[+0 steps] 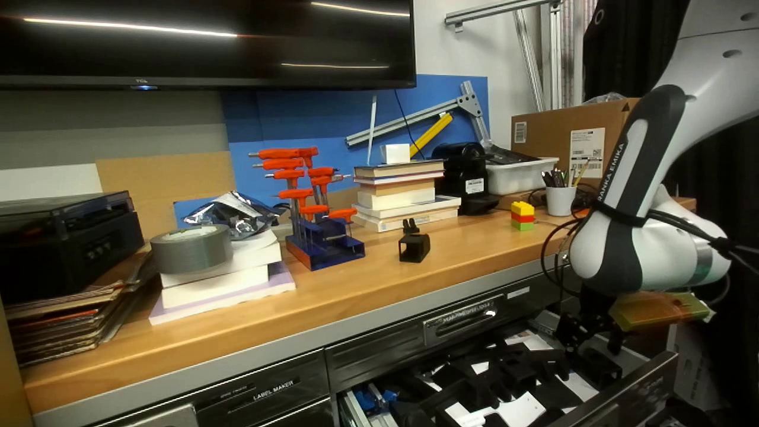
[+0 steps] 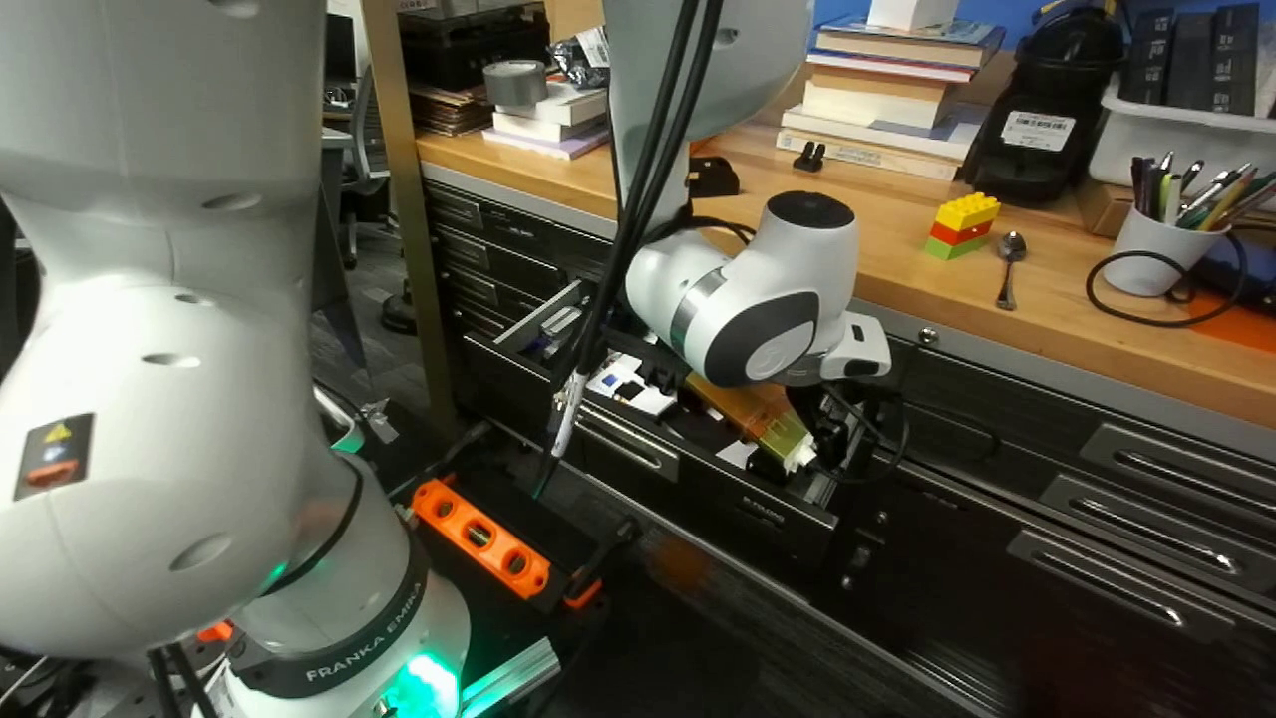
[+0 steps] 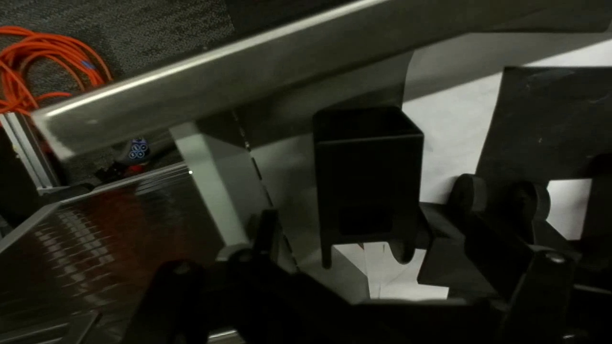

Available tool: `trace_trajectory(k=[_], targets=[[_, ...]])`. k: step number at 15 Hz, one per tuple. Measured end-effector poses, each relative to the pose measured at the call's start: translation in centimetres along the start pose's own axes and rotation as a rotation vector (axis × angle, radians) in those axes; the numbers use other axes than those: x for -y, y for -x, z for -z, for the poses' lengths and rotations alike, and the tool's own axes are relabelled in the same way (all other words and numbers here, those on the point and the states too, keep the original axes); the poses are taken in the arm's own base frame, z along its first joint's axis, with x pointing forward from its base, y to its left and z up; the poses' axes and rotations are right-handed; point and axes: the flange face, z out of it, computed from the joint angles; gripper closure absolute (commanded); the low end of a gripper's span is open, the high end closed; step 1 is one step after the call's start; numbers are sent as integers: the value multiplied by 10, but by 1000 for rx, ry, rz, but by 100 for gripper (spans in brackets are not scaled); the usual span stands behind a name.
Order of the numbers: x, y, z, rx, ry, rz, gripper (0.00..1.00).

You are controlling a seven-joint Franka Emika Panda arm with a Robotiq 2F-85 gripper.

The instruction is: Put the black objects into the drawer then close the drawer.

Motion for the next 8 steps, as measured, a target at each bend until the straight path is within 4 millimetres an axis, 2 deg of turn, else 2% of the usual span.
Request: trace_trajectory(k=[2,4,8], targets=[[3,-5,8,17,-5,-13,0],[8,-14,27,31,-7,-26,0],[29,-38,84,75,-10,-37,0]])
